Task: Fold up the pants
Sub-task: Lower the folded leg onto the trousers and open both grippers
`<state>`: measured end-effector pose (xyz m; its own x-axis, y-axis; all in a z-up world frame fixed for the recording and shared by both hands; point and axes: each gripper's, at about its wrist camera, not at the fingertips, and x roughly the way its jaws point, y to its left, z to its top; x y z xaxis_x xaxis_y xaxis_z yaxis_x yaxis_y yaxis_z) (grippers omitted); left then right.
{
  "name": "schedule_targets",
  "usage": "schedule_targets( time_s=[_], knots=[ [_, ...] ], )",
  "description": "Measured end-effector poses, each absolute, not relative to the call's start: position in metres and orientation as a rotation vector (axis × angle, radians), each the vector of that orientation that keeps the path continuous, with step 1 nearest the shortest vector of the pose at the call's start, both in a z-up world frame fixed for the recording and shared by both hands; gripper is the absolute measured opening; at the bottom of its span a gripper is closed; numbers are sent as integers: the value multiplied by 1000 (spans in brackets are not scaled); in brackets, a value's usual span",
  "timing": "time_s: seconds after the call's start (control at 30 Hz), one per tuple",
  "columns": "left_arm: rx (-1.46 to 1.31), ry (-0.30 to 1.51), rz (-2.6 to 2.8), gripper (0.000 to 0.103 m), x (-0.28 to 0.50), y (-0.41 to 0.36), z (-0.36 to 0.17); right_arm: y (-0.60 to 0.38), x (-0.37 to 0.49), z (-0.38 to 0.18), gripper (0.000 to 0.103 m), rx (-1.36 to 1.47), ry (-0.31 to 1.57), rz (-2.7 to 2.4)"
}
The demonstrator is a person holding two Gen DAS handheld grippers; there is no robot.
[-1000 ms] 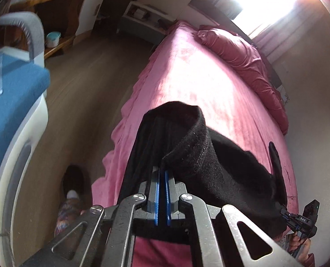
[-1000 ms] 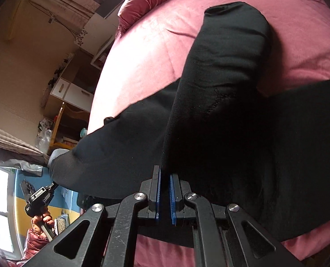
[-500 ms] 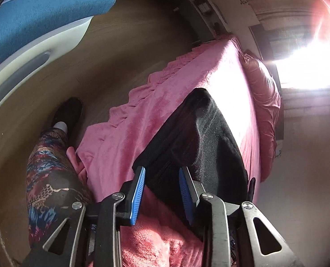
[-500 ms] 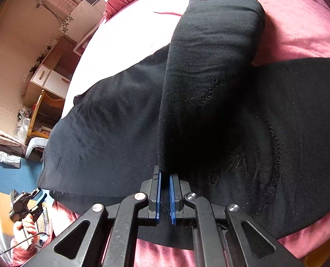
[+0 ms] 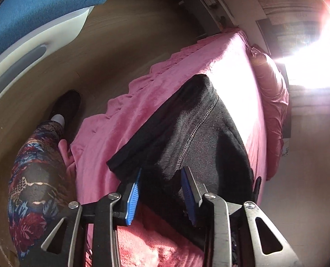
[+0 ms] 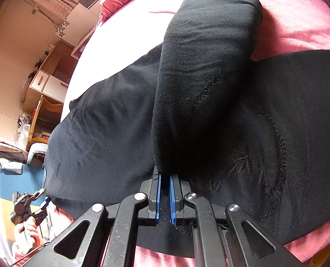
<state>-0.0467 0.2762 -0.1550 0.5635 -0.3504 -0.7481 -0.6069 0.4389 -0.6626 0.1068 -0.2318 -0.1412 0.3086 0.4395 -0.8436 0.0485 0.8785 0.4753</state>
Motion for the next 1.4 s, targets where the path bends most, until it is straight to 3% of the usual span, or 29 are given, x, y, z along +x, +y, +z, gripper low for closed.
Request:
schedule_targets(
  time_s=[0.07,0.17,0.37,0.57,0.8,1.07,1.13,1.17,1.23,1.4],
  knots=[
    [-1107,1023,186,12,-38,270,-151,-234,102,-130,6,465,1213,283],
    [-1056,977,167,8,-36,268,-133,-240,93,-105,6,468,1157,309],
    [-969,975,146,8,-45,272,-116,-245,57,-79,6,412,1128,368],
    [-970,1060,196,8,-46,272,-144,-237,29,-113,6,371,1242,345],
    [-968,1058,209,8,-52,274,-145,-231,26,-110,6,337,1249,362],
    [-856,1122,233,13,-51,263,-144,-228,35,-148,7,339,1352,308],
    [-810,1132,269,23,-54,263,-134,-232,36,-143,18,341,1360,328],
    [-781,1133,313,28,-56,264,-129,-236,36,-138,32,326,1364,335],
    [-708,1116,418,28,-59,268,-115,-242,35,-127,46,298,1364,350],
    [-627,920,357,28,-54,247,-66,-263,52,-78,46,264,1232,294]
  ],
)
